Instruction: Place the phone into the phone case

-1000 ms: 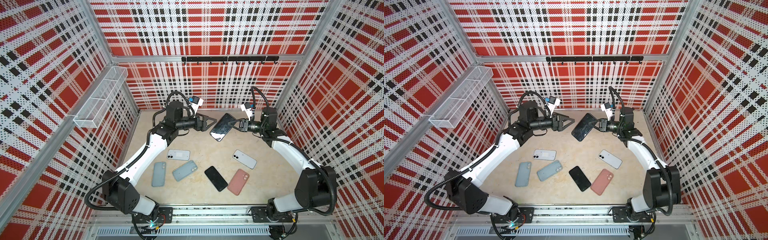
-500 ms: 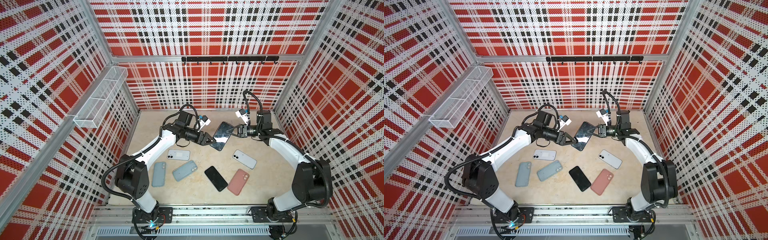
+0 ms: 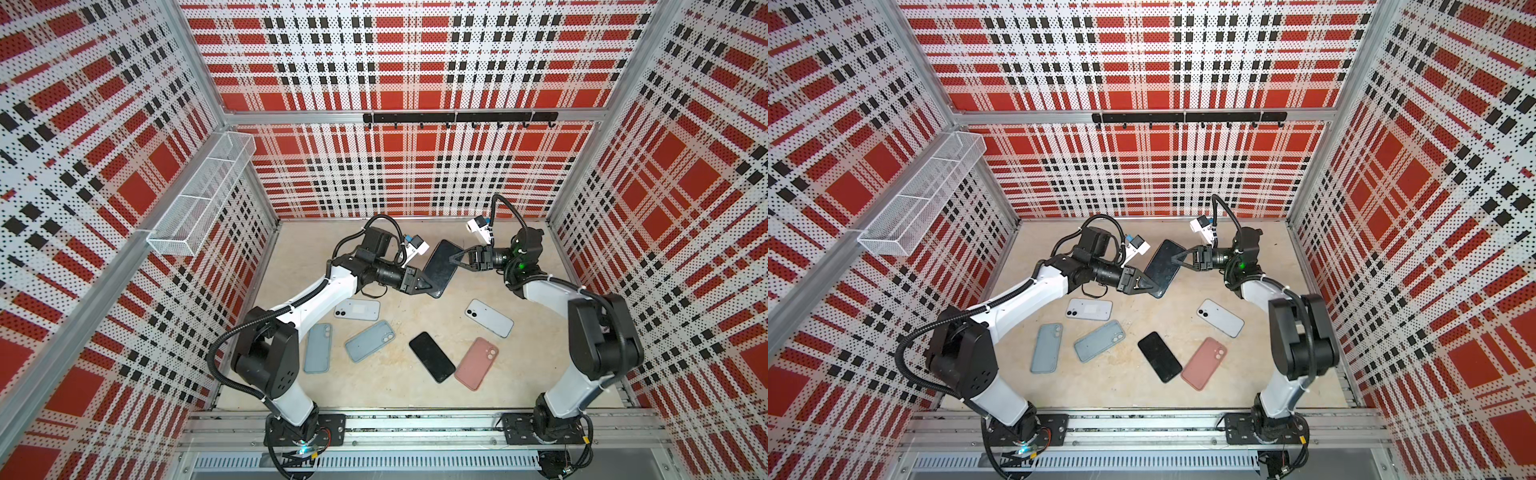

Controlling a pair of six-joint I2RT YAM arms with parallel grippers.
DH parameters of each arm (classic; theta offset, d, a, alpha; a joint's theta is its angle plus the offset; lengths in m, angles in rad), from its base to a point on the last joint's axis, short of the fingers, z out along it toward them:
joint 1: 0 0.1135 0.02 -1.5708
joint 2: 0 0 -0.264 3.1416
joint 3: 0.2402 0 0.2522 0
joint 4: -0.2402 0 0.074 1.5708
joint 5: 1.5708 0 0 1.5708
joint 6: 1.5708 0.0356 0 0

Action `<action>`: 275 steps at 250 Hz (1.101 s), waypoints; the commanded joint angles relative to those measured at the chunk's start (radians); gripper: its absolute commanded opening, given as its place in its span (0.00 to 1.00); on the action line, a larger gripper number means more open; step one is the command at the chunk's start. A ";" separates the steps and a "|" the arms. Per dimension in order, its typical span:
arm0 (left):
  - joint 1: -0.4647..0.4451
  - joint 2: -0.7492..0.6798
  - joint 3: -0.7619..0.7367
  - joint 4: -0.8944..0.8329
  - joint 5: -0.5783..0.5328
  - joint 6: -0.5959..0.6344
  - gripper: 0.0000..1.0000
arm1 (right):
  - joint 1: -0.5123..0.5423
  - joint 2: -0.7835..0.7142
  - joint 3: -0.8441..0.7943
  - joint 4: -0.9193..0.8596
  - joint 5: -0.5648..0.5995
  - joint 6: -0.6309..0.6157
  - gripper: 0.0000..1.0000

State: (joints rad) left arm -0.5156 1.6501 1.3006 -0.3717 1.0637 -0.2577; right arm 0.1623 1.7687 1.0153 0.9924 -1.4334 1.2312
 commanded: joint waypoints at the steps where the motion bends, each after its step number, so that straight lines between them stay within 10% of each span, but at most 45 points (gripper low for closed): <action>1: -0.006 -0.016 -0.009 0.110 0.028 -0.051 0.31 | 0.002 0.046 0.022 0.428 -0.023 0.302 0.00; 107: -0.010 -0.002 -0.023 0.134 -0.004 -0.083 0.00 | -0.024 0.058 -0.002 0.360 0.087 0.230 0.00; 142: -0.007 -0.002 -0.021 0.152 -0.051 -0.097 0.00 | -0.049 -0.058 -0.041 -0.237 0.189 -0.239 0.12; 177: -0.008 -0.012 -0.057 0.258 -0.102 -0.191 0.00 | -0.020 -0.198 0.127 -1.198 0.519 -0.931 0.53; 275: -0.048 0.035 -0.209 0.668 -0.380 -0.559 0.00 | -0.032 -0.451 0.047 -1.251 0.867 -0.885 0.73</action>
State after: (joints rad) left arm -0.5526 1.6627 1.1053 0.0555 0.7959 -0.6552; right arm 0.1322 1.4040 1.1072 -0.2005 -0.7750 0.3786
